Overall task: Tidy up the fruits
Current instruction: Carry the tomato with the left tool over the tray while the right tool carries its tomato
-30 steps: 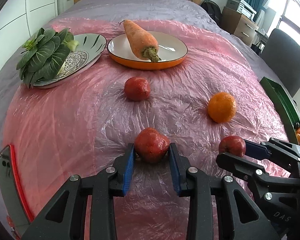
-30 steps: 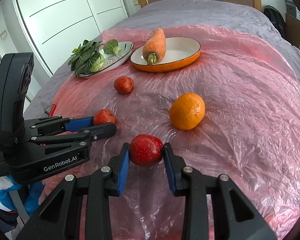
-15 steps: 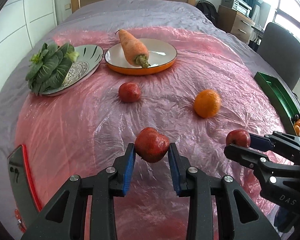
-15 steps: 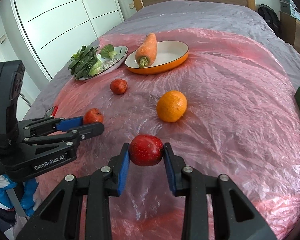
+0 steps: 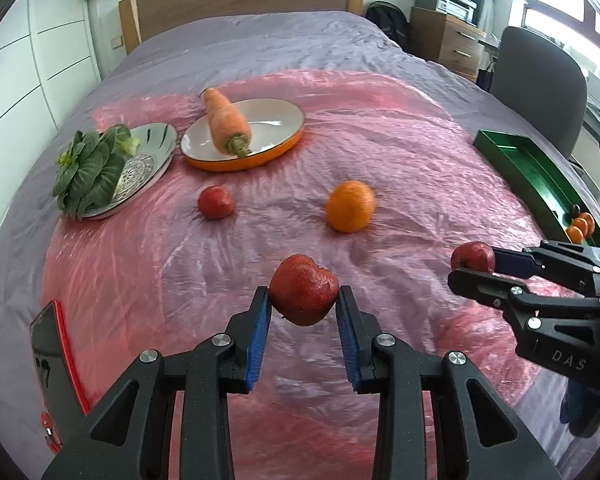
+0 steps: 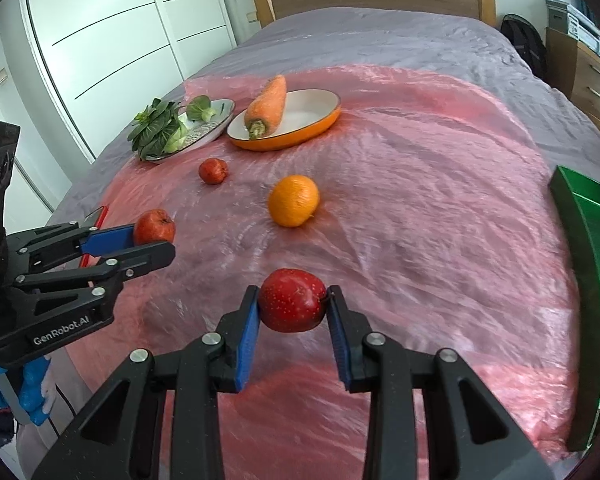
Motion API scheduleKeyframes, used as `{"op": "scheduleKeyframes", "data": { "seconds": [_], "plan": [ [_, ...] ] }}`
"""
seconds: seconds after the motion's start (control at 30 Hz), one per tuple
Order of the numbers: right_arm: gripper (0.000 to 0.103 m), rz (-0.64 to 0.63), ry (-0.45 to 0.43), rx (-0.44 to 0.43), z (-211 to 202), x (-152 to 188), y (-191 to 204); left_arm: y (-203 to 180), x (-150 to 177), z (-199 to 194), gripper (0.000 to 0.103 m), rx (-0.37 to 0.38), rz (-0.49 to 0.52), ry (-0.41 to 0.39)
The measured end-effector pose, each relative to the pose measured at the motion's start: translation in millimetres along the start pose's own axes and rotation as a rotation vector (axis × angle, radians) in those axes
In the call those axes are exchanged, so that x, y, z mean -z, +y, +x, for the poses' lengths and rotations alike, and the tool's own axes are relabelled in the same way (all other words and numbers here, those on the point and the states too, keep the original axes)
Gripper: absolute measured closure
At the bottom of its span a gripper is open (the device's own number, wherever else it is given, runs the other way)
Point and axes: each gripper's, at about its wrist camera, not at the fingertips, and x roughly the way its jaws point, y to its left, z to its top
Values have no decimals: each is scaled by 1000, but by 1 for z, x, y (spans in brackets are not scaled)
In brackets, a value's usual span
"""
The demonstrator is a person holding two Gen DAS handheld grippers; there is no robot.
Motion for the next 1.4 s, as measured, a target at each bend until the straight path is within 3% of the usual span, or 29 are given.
{"op": "scheduleKeyframes", "data": {
  "seconds": [0.63, 1.03, 1.23, 1.4],
  "plan": [
    [53, 93, -36, 145, -64, 24, -119, -103, -33, 6, 74, 93, 119, -2],
    [53, 138, -82, 275, -100, 16, -231, -228, -91, 30, 74, 278, 181, 2],
    [53, 199, -79, 304, -103, -4, -297, -293, -111, 53, 74, 324, 234, 24],
    [53, 220, -52, 324, -92, -20, -335, -330, -125, 72, 74, 314, 275, 29]
  ]
}}
